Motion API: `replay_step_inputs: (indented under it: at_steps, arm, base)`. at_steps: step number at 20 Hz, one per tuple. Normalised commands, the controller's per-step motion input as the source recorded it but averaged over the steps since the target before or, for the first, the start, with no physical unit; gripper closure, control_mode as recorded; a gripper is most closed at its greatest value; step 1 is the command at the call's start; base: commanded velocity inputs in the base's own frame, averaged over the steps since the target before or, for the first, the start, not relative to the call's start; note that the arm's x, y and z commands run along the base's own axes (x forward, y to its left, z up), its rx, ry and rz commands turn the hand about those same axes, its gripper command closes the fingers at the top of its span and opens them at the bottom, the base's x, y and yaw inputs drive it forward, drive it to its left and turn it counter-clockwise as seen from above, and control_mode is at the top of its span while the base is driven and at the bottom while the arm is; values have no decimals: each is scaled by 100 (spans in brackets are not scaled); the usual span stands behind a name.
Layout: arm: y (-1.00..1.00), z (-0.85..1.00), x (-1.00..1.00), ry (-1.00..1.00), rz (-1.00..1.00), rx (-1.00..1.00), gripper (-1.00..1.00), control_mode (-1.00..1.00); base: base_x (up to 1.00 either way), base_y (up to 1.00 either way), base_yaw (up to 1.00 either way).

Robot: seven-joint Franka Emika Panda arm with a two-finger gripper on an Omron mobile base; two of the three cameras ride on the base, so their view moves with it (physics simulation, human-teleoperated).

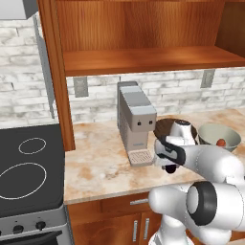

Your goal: Pick both bowls and place them on the counter. Then place the eggplant in one bowl and place the sweet potato in the other bowl.

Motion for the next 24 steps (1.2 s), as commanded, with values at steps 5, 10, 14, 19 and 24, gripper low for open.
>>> replay_step_inputs:
  at_steps: [5, 10, 14, 19, 24]
  arm:
    - [-15, 58, -30, 0, 6, 0, 100, -100]
    - [-23, 61, -32, 0, 8, 0, 100, -100]
    - [-24, 63, -39, 0, 6, 1, 100, -100]
    - [-19, 69, -23, -1, 1, 2, 100, -100]
    - [-20, 65, -3, -14, 0, 0, 100, -100]
  base:
    - [0, 0, 0]
    - [0, 0, 0]
    - [0, 0, 0]
    - [0, 0, 0]
    - [0, 0, 0]
